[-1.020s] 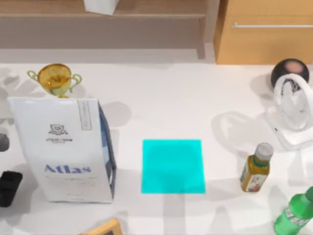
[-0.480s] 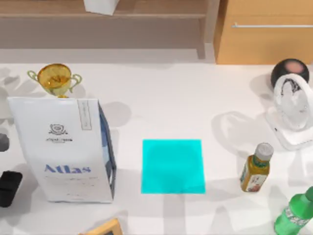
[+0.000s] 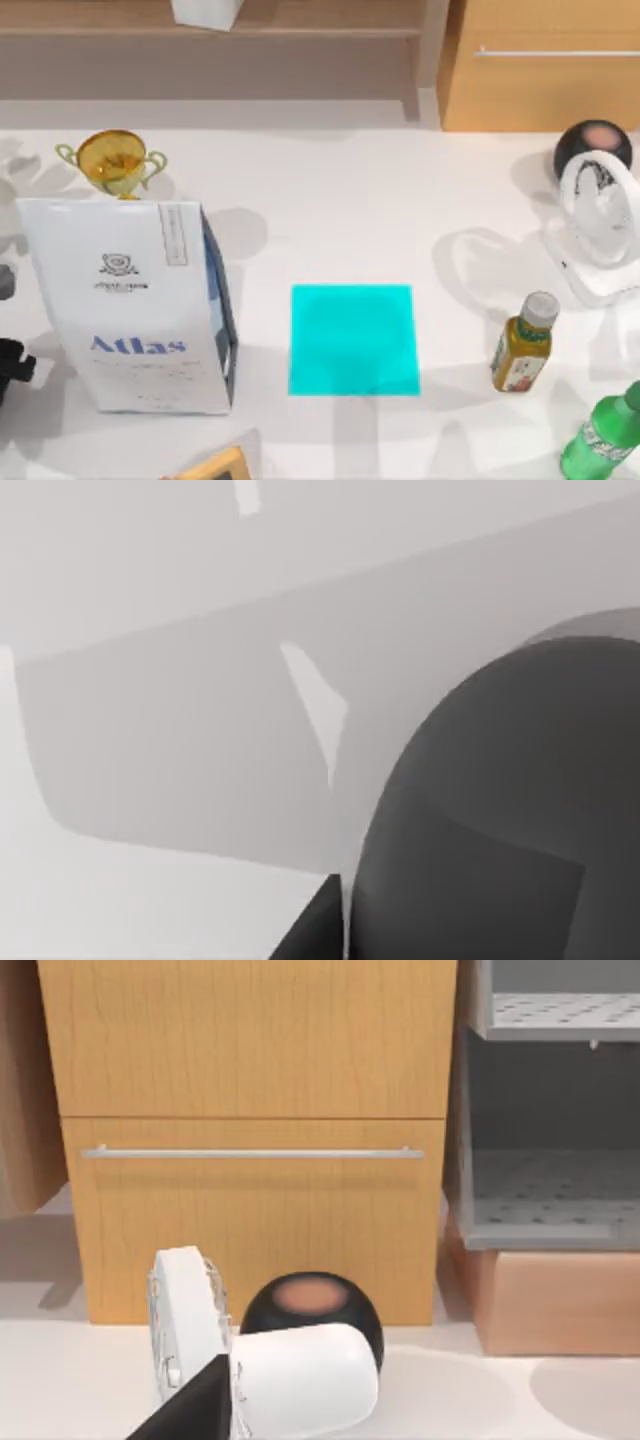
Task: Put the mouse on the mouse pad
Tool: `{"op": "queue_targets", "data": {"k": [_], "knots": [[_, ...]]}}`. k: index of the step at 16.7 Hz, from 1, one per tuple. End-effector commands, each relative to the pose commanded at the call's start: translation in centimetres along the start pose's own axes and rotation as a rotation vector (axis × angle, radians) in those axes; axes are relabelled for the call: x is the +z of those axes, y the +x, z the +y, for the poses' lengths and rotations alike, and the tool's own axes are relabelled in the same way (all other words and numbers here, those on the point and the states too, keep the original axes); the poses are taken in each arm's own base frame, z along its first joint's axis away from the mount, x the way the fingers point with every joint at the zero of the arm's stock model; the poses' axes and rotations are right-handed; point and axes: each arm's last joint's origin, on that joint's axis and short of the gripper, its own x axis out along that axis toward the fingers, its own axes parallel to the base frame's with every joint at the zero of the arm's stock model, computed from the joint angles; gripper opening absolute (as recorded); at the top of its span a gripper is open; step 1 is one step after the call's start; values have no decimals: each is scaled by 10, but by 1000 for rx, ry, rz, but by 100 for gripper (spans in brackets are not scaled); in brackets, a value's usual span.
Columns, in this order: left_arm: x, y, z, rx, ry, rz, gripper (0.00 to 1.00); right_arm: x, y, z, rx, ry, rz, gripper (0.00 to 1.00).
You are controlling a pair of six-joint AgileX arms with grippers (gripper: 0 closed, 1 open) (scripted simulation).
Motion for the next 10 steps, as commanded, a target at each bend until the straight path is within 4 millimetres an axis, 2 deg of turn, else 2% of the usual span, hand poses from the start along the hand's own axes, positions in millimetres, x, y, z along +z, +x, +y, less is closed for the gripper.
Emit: {"op": "queue_targets", "data": {"k": [7,10], "knots": [[2,-72,-1,-9,4,26,0,0,0,0,0,0,0,100],[0,-90,-3,-1,5,6,0,0,0,0,0,0,0,100]]}}
